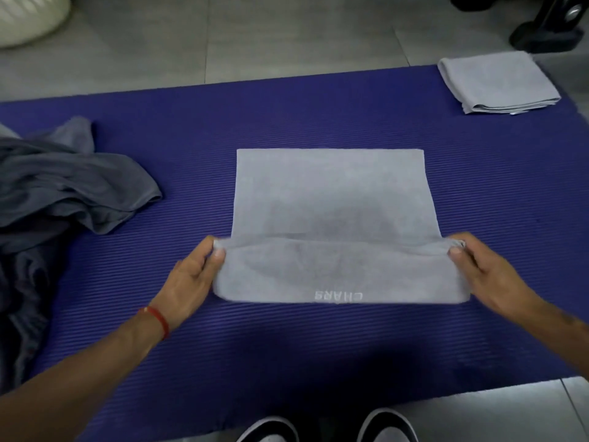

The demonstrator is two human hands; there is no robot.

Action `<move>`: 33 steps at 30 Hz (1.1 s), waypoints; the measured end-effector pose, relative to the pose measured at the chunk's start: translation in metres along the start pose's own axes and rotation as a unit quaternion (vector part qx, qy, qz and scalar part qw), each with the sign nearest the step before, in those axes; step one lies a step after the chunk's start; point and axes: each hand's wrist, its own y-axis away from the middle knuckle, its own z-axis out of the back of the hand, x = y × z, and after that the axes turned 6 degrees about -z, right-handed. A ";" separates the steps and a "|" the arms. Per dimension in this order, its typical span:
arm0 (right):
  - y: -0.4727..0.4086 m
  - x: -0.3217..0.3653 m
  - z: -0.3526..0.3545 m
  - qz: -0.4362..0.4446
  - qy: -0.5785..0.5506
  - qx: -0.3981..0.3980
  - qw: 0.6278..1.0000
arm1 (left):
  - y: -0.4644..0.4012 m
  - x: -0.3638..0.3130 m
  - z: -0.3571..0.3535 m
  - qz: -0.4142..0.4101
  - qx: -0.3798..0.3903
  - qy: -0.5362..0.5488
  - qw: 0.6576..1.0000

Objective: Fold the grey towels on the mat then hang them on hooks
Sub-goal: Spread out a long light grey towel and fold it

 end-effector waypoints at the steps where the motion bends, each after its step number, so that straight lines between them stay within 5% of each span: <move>1: 0.010 -0.007 -0.002 -0.010 0.003 0.008 1.000 | 0.012 0.004 -0.002 -0.001 0.004 -0.016 1.000; 9: 0.057 -0.027 0.002 -0.049 -0.057 0.056 0.996 | 0.076 0.003 -0.020 0.009 0.017 -0.031 0.999; 17: -0.060 0.023 0.019 -0.043 -0.129 -0.084 0.987 | -0.072 -0.010 -0.008 -0.044 -0.112 -0.027 0.992; 27: -0.108 0.024 -0.022 -0.137 -0.001 -0.099 0.986 | -0.109 0.003 -0.016 0.112 -0.065 -0.107 0.986; 33: -0.087 0.017 -0.014 -0.146 -0.001 -0.098 0.984 | -0.065 0.002 -0.014 0.170 -0.023 0.003 0.985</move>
